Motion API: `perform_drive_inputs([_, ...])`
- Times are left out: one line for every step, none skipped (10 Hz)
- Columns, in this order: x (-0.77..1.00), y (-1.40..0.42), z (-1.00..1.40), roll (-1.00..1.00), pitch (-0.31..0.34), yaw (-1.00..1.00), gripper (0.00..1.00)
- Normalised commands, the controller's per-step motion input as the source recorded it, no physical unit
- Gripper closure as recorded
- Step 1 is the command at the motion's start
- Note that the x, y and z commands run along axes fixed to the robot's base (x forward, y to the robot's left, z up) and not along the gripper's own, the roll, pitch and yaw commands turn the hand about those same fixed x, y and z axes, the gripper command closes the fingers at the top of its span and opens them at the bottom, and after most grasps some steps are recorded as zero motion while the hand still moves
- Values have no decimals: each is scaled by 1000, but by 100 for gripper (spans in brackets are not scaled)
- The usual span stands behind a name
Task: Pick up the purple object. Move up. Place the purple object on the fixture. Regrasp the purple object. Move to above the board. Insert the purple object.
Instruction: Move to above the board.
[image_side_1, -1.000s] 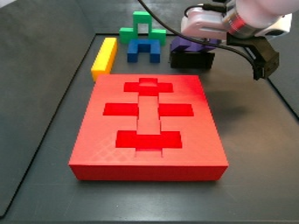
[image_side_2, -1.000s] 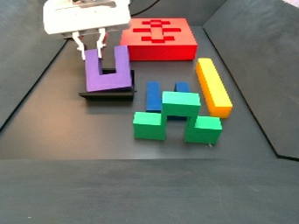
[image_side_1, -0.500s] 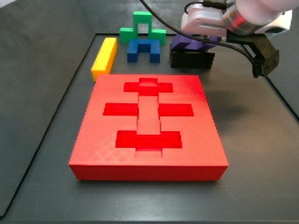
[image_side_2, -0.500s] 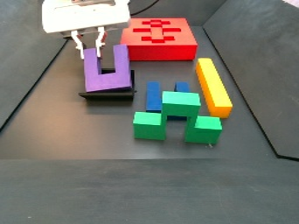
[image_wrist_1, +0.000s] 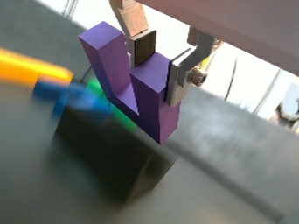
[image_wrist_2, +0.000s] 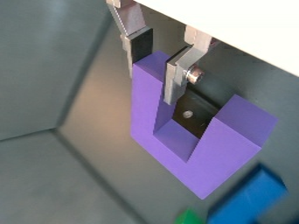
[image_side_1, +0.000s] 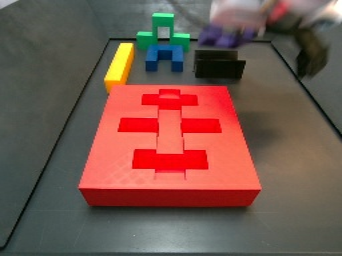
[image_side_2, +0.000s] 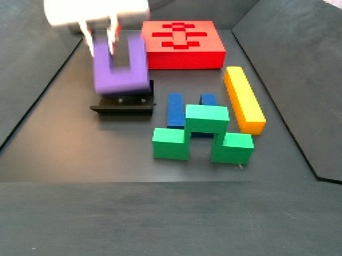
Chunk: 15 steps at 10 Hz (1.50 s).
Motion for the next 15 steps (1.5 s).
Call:
perform_drive_inputs([2,54,1400,-128,-4,15,100])
perform_drive_inputs([2,50,1400,-70,-4,8,100])
perform_drive_inputs([1,39,1400,-44,9,2,100])
perform_drive_inputs([20,37,1400,-21,27,0,100])
perform_drive_inputs([25,19,881,-23,41,-5,100])
perform_drive_inputs([42,0,346,2,69,-4,100])
perform_drive_inputs([55,-3,177,14,85,0,100])
perform_drive_inputs([-1296,-1400,294,-1000,-38,33,100])
perform_drive_inputs([-1316,-1400,282,-1000,-50,39,100])
perform_drive_inputs([-1400,-1333,266,-1000,-111,48,100])
perform_drive_inputs([-1400,-1286,242,-1000,-132,50,100])
perform_drive_inputs([-1400,-1259,250,-1000,-147,49,100])
perform_drive_inputs([-1400,-1235,239,-1000,-164,47,100])
perform_drive_inputs([-740,-601,111,-1000,-184,37,100])
perform_drive_inputs([-373,-251,40,-1000,-192,36,100])
